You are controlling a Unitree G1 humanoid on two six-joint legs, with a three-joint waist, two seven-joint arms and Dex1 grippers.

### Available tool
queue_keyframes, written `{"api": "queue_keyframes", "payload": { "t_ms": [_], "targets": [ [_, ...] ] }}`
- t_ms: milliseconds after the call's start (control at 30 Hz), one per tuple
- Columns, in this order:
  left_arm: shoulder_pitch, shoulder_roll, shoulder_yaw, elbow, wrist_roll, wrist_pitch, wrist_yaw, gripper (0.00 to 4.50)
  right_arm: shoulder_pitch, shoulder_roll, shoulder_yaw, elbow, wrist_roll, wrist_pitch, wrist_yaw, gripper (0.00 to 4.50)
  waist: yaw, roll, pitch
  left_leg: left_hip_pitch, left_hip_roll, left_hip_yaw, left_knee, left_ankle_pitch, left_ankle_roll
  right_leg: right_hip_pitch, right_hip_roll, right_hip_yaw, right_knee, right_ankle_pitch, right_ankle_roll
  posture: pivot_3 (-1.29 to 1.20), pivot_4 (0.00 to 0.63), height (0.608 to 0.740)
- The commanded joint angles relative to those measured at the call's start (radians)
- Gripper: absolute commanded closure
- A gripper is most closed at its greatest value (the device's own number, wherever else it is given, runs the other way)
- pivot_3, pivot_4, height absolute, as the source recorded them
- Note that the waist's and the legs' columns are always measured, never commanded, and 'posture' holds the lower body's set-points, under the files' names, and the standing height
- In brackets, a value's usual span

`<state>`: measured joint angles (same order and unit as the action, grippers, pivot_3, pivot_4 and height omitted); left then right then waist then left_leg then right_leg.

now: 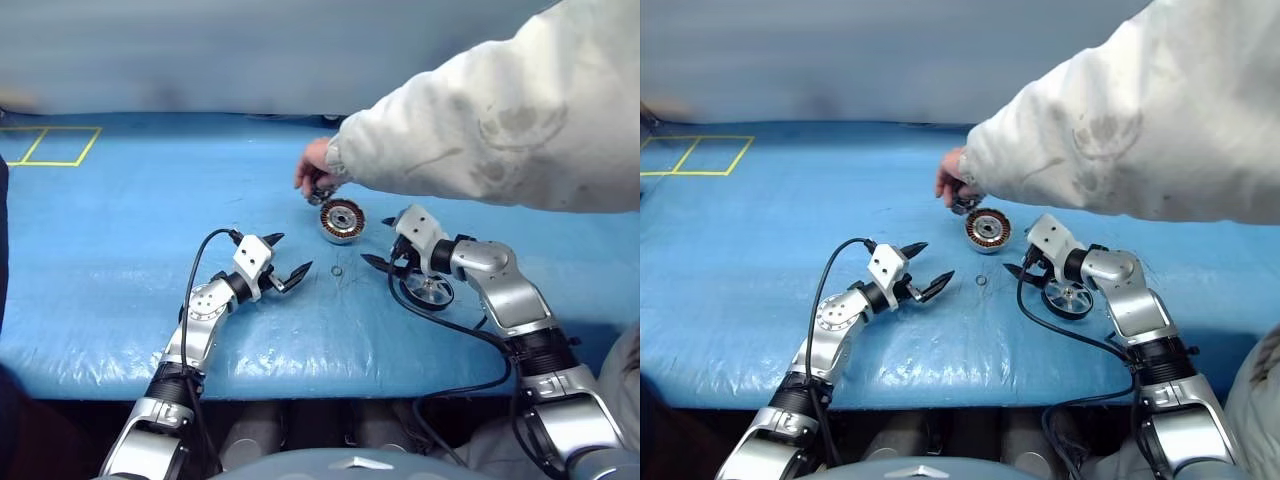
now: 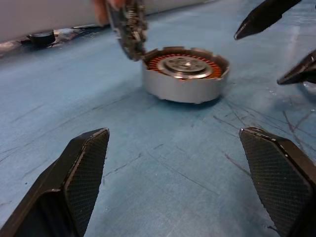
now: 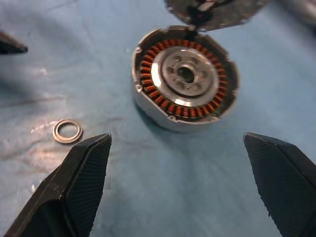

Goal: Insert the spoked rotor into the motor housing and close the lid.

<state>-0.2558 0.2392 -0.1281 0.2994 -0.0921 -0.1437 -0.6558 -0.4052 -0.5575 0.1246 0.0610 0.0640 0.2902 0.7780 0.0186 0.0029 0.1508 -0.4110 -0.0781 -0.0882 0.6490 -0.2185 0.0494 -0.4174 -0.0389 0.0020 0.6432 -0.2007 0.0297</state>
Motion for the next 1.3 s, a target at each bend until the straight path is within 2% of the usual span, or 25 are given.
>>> {"api": "queue_keyframes", "payload": {
  "t_ms": [33, 567, 833, 933, 1100, 1300],
  "targets": [
    [-0.006, 0.004, 0.003, -0.032, -0.006, -0.013, -0.003, 0.00, 0.008, 0.002, -0.041, -0.071, 0.019, -0.012, -0.023, 0.02, 0.000, 0.000, 0.000, 0.000, 0.000, 0.000, 0.000, 0.000, 0.000, 0.000, 0.000, 0.000, 0.000, 0.000, 0.000, 0.00, 0.150, 0.740],
    [0.004, 0.041, 0.002, -0.057, -0.011, 0.003, -0.022, 0.00, 0.055, 0.048, 0.010, -0.123, -0.009, -0.016, -0.053, 0.02, -0.003, 0.000, 0.000, 0.000, 0.000, 0.001, 0.000, 0.000, 0.000, 0.000, 0.000, 0.000, 0.000, 0.000, 0.000, 0.00, 0.150, 0.740],
    [0.023, 0.200, -0.090, -0.178, -0.010, 0.116, -0.256, 0.00, 0.121, 0.059, -0.005, -0.244, 0.010, 0.012, -0.087, 0.02, -0.005, 0.000, 0.000, 0.000, 0.000, 0.001, -0.001, 0.000, 0.000, -0.001, 0.000, 0.001, 0.000, 0.000, -0.001, 0.00, 0.150, 0.740],
    [-0.022, 0.218, -0.090, -0.189, 0.013, 0.087, -0.251, 0.00, 0.162, 0.082, -0.021, -0.322, 0.027, 0.035, -0.125, 0.02, -0.004, 0.000, 0.000, 0.000, 0.000, 0.000, -0.001, 0.000, 0.000, -0.002, 0.000, 0.001, 0.001, 0.000, -0.001, 0.00, 0.150, 0.740],
    [-0.149, 0.180, -0.113, -0.138, 0.044, 0.023, -0.238, 0.00, 0.263, 0.119, -0.055, -0.431, 0.056, 0.083, -0.185, 0.02, 0.009, 0.000, 0.000, 0.000, 0.000, 0.000, 0.000, 0.001, -0.001, -0.001, 0.000, 0.000, 0.000, 0.000, 0.000, 0.00, 0.150, 0.740],
    [-0.274, 0.141, -0.173, -0.063, 0.067, -0.029, -0.305, 0.00, 0.397, 0.123, -0.069, -0.446, 0.044, 0.098, -0.235, 0.02, 0.006, 0.000, 0.000, 0.000, 0.000, 0.001, 0.000, 0.001, -0.001, 0.000, 0.001, 0.001, 0.000, 0.000, 0.000, 0.00, 0.150, 0.740]
  ]
}}
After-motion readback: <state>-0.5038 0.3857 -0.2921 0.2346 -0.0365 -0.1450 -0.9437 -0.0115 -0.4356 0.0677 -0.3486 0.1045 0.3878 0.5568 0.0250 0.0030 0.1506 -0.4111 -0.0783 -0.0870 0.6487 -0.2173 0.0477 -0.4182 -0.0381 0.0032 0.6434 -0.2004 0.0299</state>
